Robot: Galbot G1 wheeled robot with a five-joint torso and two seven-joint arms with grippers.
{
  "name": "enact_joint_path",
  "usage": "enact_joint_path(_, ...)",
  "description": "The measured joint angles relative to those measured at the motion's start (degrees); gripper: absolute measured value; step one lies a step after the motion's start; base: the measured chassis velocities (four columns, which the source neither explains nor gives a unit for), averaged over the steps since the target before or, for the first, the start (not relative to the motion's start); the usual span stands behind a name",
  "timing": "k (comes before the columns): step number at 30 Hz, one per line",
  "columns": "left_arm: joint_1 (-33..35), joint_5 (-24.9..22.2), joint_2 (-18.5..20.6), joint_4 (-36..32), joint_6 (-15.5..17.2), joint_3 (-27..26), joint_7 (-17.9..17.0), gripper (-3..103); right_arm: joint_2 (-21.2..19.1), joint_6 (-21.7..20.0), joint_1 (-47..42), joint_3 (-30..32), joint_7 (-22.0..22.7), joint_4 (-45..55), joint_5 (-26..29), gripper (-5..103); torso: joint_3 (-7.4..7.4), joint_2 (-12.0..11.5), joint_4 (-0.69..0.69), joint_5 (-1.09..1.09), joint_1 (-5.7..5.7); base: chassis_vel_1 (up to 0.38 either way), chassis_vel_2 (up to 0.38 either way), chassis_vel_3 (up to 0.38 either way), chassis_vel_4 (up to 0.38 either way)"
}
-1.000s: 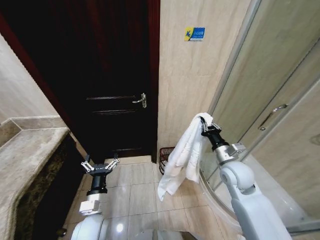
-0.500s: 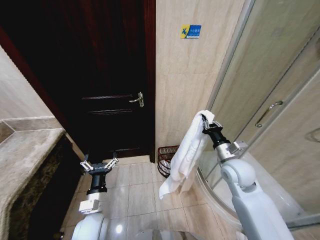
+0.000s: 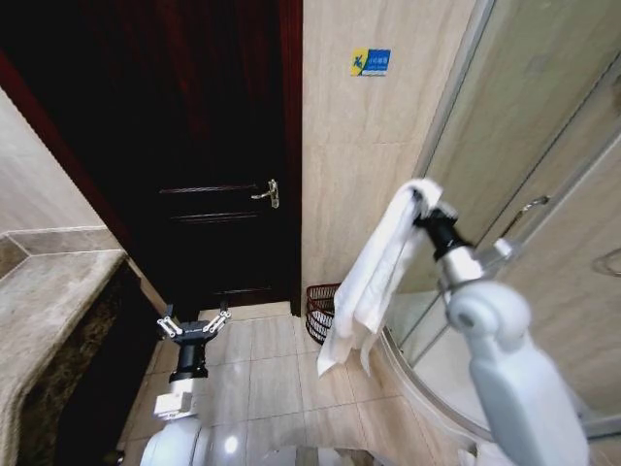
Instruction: Discard the used towel into the hamper.
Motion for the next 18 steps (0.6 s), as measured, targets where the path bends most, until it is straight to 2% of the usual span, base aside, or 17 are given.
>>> enact_joint_path(1, 0.0, 0.0, 0.0, 0.0, 0.0, 0.0, 0.0, 100, 0.0, 0.0, 0.0, 0.0, 0.0, 0.0, 0.0, 3, 0.00, 0.0, 0.00, 0.00, 0.00, 0.000, 0.000, 0.000, 0.000)
enact_joint_path(4, 1.4, -0.6, 0.0, 0.2, 0.2, 0.0, 0.1, 100, -4.5, -0.8, 9.4, -2.3, 0.2, -5.4, 5.7, 3, 0.03, 0.0, -0.01, 0.03, 0.02, 0.000, 0.000, 0.000, 0.000)
enact_joint_path(5, 1.4, -0.6, 0.0, 0.2, 0.2, 0.0, 0.1, 100, -4.5, -0.8, 9.4, -2.3, 0.2, -5.4, 5.7, 3, 0.03, 0.0, -0.01, 0.03, 0.02, 0.000, 0.000, 0.000, 0.000)
enact_joint_path(9, 2.0, -1.8, 0.0, -1.3, 1.7, -0.4, 0.1, 100, -8.1, -1.2, 21.5, -7.5, -0.7, -11.0, 10.9, 3, 0.03, 0.1, -0.03, 0.01, 0.02, 0.000, 0.000, 0.000, 0.000)
enact_joint_path(10, 2.0, -1.8, 0.0, -1.3, 1.7, -0.4, 0.1, 100, -8.1, -1.2, 21.5, -7.5, -0.7, -11.0, 10.9, 3, 0.03, 0.1, -0.03, 0.01, 0.02, 0.000, 0.000, 0.000, 0.000)
enact_joint_path(13, 2.0, -2.3, 0.0, -2.7, 3.2, -0.4, 0.1, 100, -7.2, -1.3, 31.8, -12.7, -0.1, -16.6, 12.7, 3, 0.04, 0.1, -0.02, -0.02, 0.02, 0.000, 0.000, 0.000, 0.000)
enact_joint_path(18, 2.3, -2.3, 0.0, -2.7, 3.4, -0.6, 0.1, 100, -5.0, -1.3, 40.6, -16.7, 0.4, -23.1, 13.1, 3, 0.08, 0.1, 0.00, 0.01, 0.07, 0.000, 0.000, 0.000, 0.000)
